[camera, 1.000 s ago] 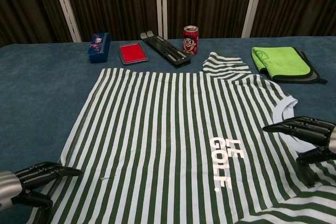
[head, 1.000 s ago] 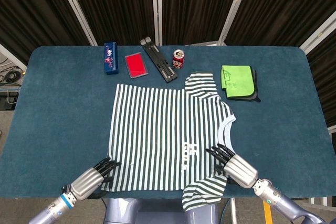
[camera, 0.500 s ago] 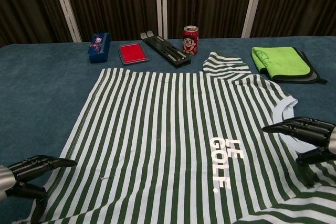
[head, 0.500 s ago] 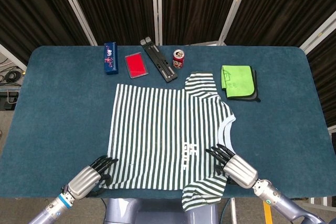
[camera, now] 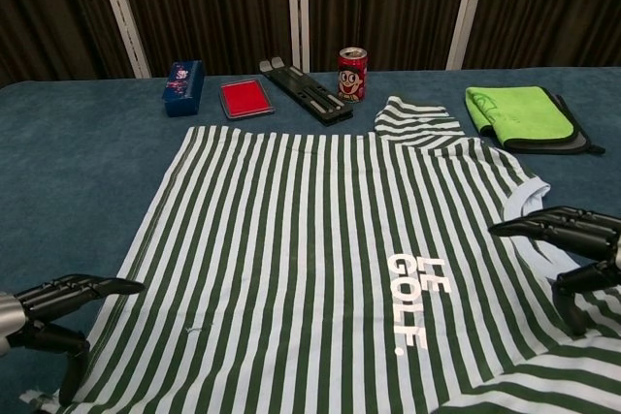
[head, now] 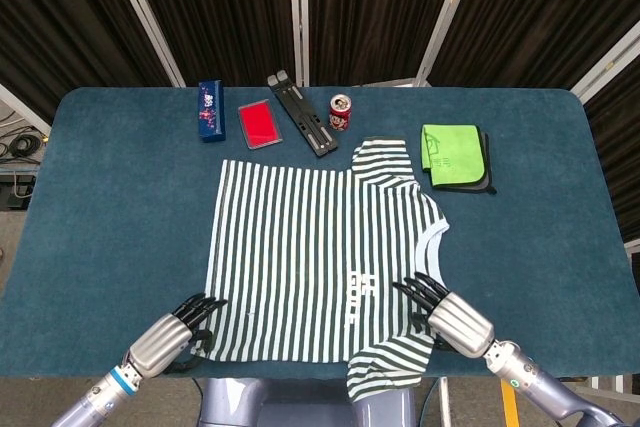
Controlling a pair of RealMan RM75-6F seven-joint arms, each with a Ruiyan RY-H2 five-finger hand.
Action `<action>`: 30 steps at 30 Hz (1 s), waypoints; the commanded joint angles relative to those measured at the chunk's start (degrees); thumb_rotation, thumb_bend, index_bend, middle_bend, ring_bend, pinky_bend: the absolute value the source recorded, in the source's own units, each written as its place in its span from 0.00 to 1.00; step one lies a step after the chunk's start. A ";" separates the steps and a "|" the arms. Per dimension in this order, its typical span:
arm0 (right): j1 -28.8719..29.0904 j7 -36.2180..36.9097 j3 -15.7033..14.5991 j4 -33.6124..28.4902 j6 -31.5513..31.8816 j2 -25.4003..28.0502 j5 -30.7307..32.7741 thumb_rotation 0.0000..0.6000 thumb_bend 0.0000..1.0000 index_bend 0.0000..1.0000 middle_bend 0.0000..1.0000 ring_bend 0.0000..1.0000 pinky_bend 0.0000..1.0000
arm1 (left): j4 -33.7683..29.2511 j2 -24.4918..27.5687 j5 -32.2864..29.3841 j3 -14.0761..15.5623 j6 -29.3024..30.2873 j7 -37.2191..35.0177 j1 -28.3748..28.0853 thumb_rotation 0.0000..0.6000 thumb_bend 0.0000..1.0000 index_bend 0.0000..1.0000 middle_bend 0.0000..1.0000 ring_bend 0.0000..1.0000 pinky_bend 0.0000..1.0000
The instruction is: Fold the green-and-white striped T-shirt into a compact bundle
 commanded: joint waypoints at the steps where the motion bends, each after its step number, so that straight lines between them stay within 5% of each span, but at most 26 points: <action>1: 0.37 0.31 -0.31 -0.65 -0.11 0.66 -0.41 1.00 0.44 0.77 0.03 0.00 0.00 | -0.13 0.67 1.21 0.43 1.32 -0.40 -0.24 1.00 0.57 0.74 0.00 0.00 0.00; 20: 5.23 -4.44 -6.18 -15.64 -1.54 9.88 -10.68 1.00 0.44 0.78 0.05 0.00 0.00 | -1.53 6.91 9.71 6.63 11.34 -2.30 1.60 1.00 0.57 0.76 0.00 0.00 0.00; 30: 4.73 -6.50 -7.58 -17.98 -2.03 10.98 -12.40 1.00 0.44 0.78 0.05 0.00 0.00 | -0.83 7.69 12.21 8.77 13.49 -3.41 2.74 1.00 0.57 0.76 0.00 0.00 0.00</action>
